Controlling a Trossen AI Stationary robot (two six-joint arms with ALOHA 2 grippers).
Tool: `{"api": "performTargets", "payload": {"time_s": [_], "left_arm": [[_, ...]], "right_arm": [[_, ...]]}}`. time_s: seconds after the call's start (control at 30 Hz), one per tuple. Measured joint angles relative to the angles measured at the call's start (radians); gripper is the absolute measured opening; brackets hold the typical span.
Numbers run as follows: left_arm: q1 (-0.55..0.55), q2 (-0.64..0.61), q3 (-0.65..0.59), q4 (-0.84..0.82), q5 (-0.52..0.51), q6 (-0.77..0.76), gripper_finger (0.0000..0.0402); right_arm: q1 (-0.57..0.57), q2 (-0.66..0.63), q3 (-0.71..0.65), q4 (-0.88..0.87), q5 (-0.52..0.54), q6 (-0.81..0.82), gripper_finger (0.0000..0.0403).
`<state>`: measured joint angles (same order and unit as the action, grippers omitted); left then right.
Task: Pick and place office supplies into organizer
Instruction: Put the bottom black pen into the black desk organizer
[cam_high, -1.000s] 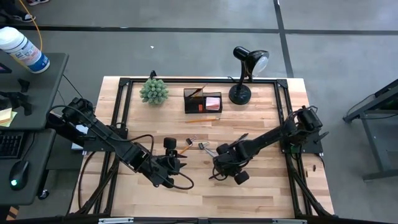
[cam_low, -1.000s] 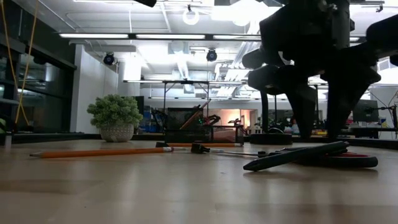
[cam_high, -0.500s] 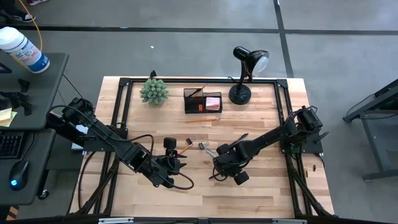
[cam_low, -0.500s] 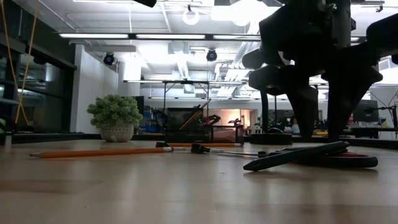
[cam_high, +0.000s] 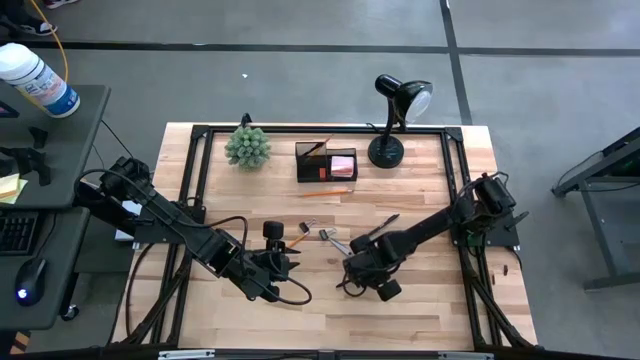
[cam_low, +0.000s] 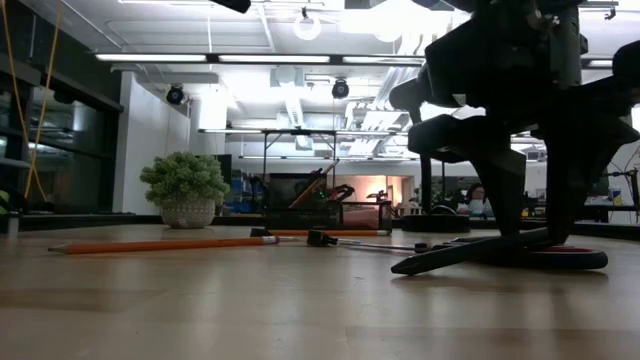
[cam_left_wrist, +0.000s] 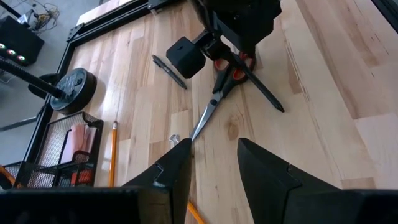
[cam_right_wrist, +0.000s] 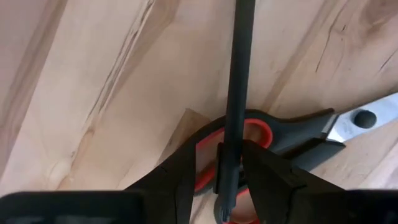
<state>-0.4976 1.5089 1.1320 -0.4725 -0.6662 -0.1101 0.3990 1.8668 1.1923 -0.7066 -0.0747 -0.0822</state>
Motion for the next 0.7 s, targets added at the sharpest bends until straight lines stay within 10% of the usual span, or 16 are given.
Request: {"api": "performTargets", "payload": {"time_s": [0.7], "left_arm": [[0.0,0.0,0.0,0.0,0.0,-0.003,0.0117]], "right_arm": [[0.001,-0.001,0.002,0.004,-0.037,0.053,0.0007]]}}
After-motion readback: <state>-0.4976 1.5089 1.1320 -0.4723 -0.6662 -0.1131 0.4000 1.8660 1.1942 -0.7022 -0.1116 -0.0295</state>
